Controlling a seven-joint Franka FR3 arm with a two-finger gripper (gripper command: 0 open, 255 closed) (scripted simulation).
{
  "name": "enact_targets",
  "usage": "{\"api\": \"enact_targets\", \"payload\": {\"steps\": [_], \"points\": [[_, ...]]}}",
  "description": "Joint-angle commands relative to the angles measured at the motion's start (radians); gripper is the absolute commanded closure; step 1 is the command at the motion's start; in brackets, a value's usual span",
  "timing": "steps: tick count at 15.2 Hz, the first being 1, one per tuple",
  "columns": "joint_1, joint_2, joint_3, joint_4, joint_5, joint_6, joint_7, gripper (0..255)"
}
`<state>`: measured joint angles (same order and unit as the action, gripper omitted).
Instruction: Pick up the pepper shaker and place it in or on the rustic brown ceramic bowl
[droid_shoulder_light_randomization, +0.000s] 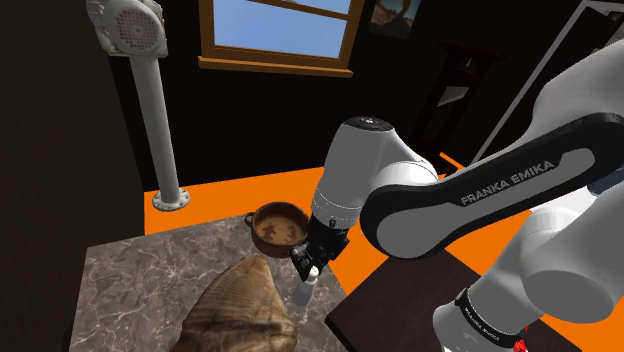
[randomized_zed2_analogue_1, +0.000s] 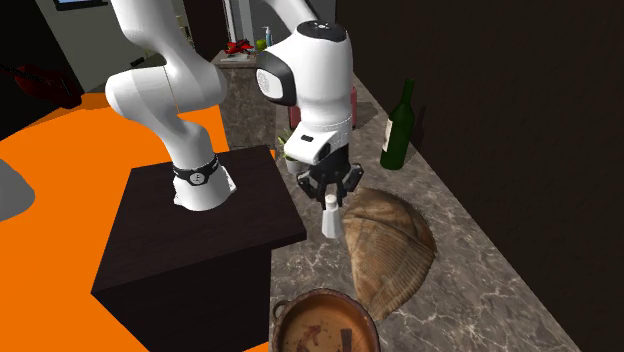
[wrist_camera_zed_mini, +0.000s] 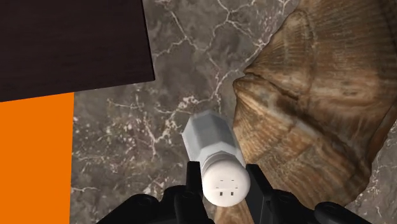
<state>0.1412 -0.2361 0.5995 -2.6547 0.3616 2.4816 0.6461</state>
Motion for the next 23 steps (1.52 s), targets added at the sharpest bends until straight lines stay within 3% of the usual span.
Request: {"api": "enact_targets", "payload": {"steps": [1,11,23], "points": [[0.004,-0.031,-0.009,0.010,0.007,-0.041,-0.005,255],[0.016,-0.145,-0.049,0.067,0.016,-0.209,-0.011,255],[-0.160,0.114,-0.172,0.366,-0.177,-0.289,-0.147,255]]}}
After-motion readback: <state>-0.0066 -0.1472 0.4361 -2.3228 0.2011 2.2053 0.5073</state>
